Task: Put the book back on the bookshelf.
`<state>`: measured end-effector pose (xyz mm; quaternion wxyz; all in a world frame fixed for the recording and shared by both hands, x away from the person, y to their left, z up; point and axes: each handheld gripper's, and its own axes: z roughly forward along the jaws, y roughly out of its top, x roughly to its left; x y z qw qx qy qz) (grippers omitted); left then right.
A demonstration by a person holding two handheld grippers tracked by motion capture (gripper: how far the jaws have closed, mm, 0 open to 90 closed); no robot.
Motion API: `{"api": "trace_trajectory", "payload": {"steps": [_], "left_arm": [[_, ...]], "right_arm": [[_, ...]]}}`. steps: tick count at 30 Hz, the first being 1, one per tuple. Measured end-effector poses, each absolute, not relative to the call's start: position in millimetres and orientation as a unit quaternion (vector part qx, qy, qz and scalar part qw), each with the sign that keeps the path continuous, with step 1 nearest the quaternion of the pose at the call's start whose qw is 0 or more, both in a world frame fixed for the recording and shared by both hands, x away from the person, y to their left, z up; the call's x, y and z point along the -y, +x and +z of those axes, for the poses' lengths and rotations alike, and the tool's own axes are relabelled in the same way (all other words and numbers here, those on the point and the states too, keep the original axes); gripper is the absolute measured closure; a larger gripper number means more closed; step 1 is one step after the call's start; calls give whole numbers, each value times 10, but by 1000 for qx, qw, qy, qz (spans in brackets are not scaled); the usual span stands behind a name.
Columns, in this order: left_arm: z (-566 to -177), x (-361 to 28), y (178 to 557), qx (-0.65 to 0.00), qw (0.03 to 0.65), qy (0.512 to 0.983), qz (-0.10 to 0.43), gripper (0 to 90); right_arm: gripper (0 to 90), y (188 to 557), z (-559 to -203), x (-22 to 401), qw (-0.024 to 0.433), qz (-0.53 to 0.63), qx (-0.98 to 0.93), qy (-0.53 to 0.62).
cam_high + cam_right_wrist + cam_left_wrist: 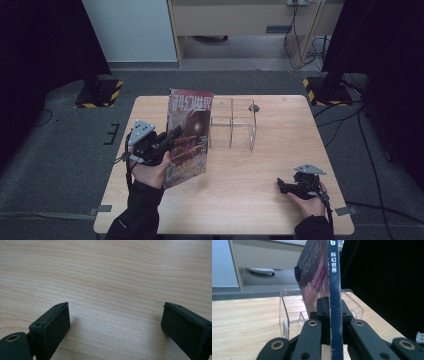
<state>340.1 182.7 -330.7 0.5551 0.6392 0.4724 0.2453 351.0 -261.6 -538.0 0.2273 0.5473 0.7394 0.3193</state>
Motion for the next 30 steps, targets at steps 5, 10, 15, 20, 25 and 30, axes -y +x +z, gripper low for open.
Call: {"api": "trace_trajectory", "payload": {"steps": [5, 10, 15, 20, 25, 30], "left_arm": [[-3254, -1790, 3465, -470, 555, 634, 262, 837], [-3205, -1764, 3552, -472, 560, 626, 269, 837], [-3145, -1762, 3656, -474, 562, 619, 278, 837], [-3105, -1759, 3772, -475, 564, 613, 283, 837], [-3091, -1727, 3866, -476, 558, 613, 294, 837], [-3133, -1686, 3975, -481, 552, 611, 301, 837]], "right_arm": [[82, 3511, -5379, 2615, 225, 317, -743, 544], [81, 3510, -5377, 2611, 225, 316, -743, 546], [80, 3513, -5378, 2614, 226, 316, -744, 543], [80, 3513, -5379, 2613, 226, 316, -744, 543], [79, 3514, -5379, 2614, 226, 316, -744, 543], [80, 3514, -5379, 2614, 227, 316, -744, 543]]}}
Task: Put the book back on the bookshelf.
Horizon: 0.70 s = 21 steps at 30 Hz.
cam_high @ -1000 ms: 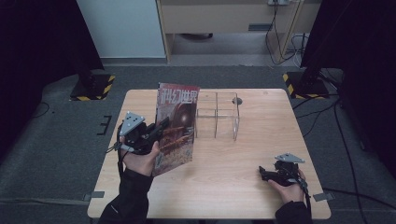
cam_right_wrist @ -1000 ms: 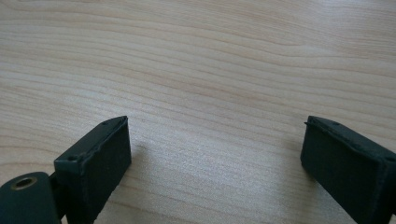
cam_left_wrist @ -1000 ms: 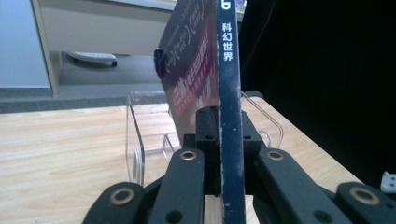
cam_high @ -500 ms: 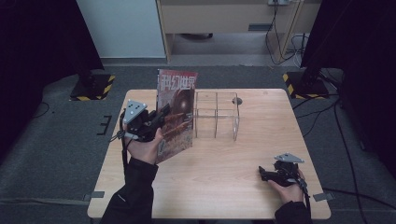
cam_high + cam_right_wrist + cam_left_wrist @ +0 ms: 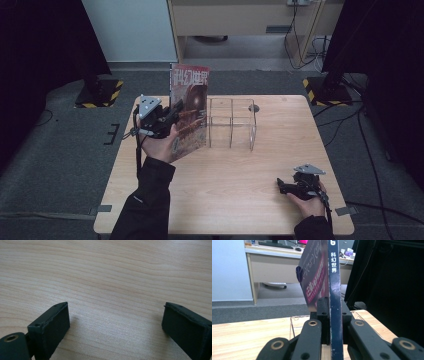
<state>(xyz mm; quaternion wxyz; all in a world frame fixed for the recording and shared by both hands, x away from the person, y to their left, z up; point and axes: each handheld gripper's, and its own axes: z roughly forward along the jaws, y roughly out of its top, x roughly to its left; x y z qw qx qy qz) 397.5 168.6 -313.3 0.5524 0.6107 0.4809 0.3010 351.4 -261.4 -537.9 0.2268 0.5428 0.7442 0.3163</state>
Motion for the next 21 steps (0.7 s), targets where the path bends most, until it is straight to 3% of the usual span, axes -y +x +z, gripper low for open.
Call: {"api": "trace_trajectory", "payload": {"steps": [5, 21], "left_arm": [[-3151, -1627, 4068, -480, 538, 611, 326, 837], [-3290, -1536, 4356, -496, 539, 592, 336, 837]], "right_arm": [[79, 3515, -5379, 2615, 227, 316, -744, 543], [79, 3515, -5379, 2615, 227, 316, -744, 543]]}}
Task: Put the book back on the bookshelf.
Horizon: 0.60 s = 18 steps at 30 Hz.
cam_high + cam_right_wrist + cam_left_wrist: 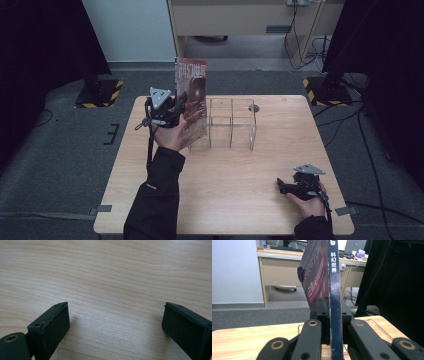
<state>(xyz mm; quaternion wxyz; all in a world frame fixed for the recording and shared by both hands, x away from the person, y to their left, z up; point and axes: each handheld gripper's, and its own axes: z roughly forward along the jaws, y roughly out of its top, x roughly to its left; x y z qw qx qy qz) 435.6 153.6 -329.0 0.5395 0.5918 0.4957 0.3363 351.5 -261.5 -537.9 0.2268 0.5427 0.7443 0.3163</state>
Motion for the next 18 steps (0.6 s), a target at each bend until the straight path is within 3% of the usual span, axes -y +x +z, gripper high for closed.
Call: {"api": "trace_trajectory", "payload": {"steps": [18], "left_arm": [[-3638, -1418, 4610, -511, 534, 581, 342, 837]], "right_arm": [[79, 3514, -5379, 2614, 227, 316, -744, 543]]}}
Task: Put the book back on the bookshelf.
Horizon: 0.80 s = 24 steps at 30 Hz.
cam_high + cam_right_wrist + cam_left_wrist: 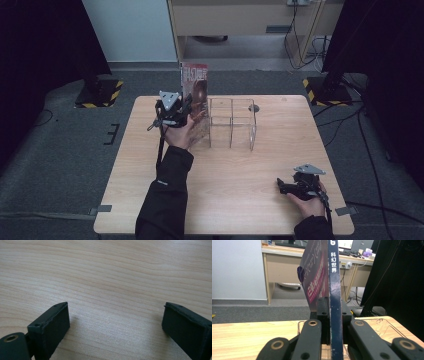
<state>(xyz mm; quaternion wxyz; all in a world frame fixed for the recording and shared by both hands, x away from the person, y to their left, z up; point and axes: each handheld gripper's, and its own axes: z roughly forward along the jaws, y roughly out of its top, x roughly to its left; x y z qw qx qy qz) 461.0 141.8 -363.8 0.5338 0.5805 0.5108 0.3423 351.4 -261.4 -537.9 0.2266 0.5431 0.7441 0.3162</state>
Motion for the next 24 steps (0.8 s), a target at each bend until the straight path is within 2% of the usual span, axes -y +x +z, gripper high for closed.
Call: {"api": "trace_trajectory", "payload": {"steps": [24], "left_arm": [[-3911, -1464, 4502, -503, 560, 563, 341, 836]], "right_arm": [[79, 3515, -5379, 2614, 227, 316, -744, 543]]}}
